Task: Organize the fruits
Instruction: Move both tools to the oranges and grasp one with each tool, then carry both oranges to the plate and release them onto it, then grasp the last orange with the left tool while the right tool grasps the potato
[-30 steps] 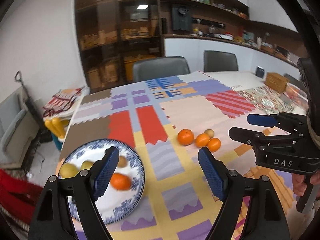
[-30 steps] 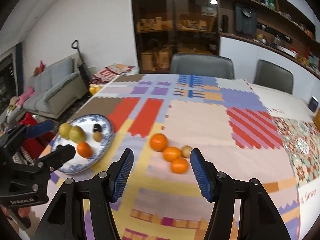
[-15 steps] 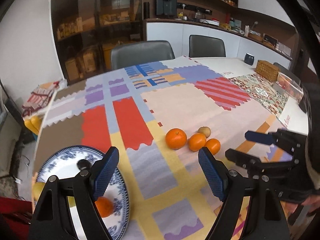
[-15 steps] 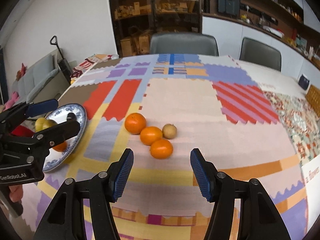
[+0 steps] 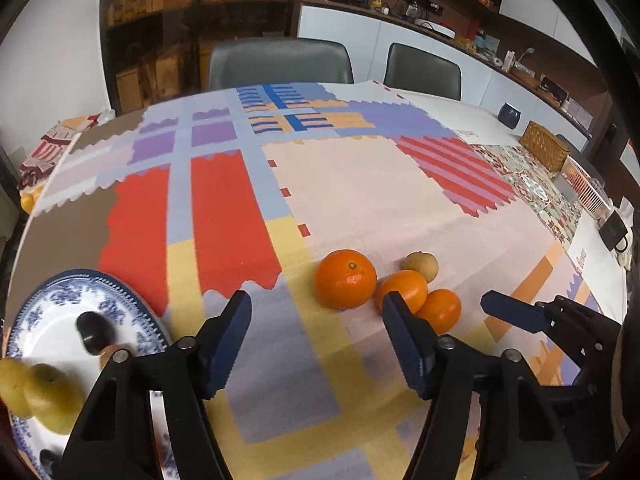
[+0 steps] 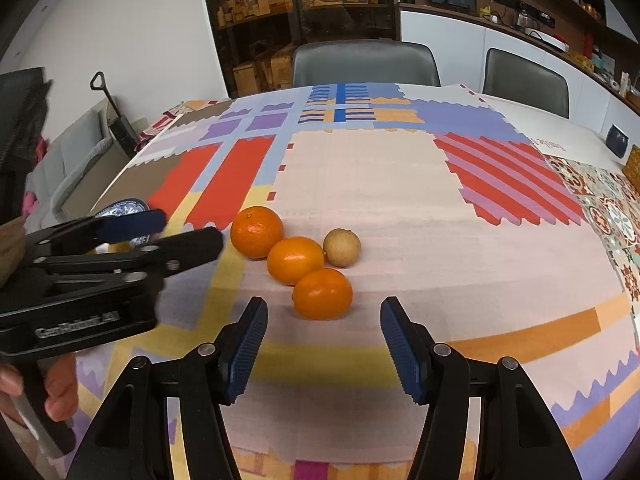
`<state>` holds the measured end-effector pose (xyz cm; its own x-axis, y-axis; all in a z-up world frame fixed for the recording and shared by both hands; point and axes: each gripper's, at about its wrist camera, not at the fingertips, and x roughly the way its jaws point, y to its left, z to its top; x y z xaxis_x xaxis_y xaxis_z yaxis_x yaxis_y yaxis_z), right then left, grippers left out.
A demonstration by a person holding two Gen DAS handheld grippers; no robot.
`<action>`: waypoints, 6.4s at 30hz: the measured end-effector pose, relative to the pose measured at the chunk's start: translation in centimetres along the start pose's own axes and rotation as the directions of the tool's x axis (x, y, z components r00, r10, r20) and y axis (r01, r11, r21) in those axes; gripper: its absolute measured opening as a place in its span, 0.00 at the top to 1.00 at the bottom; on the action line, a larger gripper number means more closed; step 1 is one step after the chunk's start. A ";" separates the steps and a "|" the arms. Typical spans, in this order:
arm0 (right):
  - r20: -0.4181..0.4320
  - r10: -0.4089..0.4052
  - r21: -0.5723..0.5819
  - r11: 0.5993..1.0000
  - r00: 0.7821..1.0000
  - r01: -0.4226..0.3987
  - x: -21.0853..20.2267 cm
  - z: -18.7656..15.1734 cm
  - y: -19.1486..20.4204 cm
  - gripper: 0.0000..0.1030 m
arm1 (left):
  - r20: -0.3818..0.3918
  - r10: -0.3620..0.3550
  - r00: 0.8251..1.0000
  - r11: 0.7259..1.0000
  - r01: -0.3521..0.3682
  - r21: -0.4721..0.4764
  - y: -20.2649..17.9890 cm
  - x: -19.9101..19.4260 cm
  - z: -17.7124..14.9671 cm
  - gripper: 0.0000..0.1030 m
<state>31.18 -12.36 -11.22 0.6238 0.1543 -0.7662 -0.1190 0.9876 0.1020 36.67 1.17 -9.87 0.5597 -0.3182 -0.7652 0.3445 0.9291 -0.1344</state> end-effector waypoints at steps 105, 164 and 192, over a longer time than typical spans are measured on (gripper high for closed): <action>-0.093 0.381 -0.288 0.874 0.920 -0.392 -2.1 -1.5 18.7 0.64 | 0.129 0.238 0.963 0.971 -0.233 -0.050 11.9 -14.9 -11.7 0.62; 0.216 0.206 -0.248 0.957 0.954 -0.150 -12.2 0.1 4.0 0.49 | 0.295 0.315 0.902 0.948 -0.312 -0.058 -3.8 -18.2 -8.9 0.31; 0.117 0.194 -0.270 0.950 0.974 -0.157 -4.7 1.8 -7.6 0.49 | 0.117 0.150 0.982 0.988 -0.144 -0.059 -8.9 -2.6 -2.5 0.31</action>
<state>30.56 -20.55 -7.22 0.6750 0.3447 -0.6524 -0.4189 0.9069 0.0458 30.27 -5.83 -8.29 0.6894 -0.1946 -0.6978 0.2149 0.9748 -0.0595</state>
